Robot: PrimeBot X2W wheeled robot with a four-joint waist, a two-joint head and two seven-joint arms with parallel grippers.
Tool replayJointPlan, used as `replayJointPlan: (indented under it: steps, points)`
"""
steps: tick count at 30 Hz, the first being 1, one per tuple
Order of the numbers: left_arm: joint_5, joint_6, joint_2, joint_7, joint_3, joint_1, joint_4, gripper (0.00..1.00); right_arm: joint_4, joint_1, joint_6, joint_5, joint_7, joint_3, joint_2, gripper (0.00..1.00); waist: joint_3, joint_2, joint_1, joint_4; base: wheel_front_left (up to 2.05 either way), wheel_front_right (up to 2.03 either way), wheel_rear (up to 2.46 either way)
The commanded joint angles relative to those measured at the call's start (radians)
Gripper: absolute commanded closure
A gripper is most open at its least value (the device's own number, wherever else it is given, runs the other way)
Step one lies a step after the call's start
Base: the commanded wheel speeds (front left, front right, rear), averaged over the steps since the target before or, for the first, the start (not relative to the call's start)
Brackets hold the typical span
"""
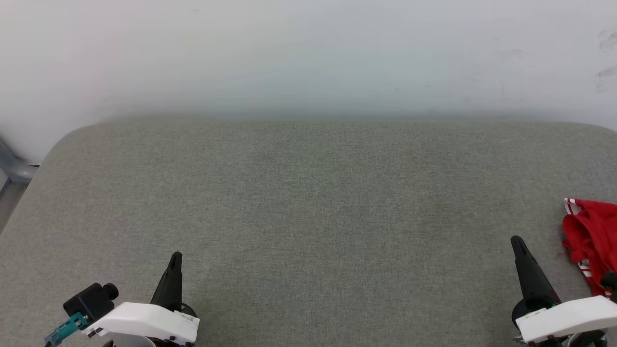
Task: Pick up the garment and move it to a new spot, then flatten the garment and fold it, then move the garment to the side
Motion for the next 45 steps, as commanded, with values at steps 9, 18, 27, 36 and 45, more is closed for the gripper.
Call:
replayJointPlan:
  steps: [9,18,27,36,45]
  points:
    - [-0.123,-0.014,-0.008,0.032,0.027,-0.039,0.0,1.0,0.028,-0.05,0.0,0.134,0.006,0.001,-0.008,1.0,0.001,-0.0001,0.0,-0.003,0.0,0.0,0.0]
    - [-0.234,-0.027,-0.02,0.062,0.048,-0.052,0.009,1.0,0.065,-0.072,0.0,0.252,0.011,0.002,-0.008,1.0,0.002,-0.0001,0.0,-0.007,0.0,0.0,0.0]
    - [-0.335,-0.038,-0.029,0.09,0.068,-0.062,0.017,1.0,0.098,-0.091,0.0,0.359,0.014,0.002,-0.008,1.0,0.004,-0.0001,0.0,-0.01,0.0,0.0,0.0]
    - [-0.418,-0.046,-0.038,0.113,0.084,-0.07,0.025,1.0,0.126,-0.107,0.0,0.448,0.019,0.002,-0.008,1.0,0.005,-0.0001,0.0,-0.013,0.0,0.0,0.0]
    - [-0.487,-0.053,-0.046,0.132,0.097,-0.078,0.031,1.0,0.149,-0.12,0.0,0.521,0.022,0.001,-0.007,1.0,0.006,-0.0001,0.0,-0.016,0.0,0.0,0.0]
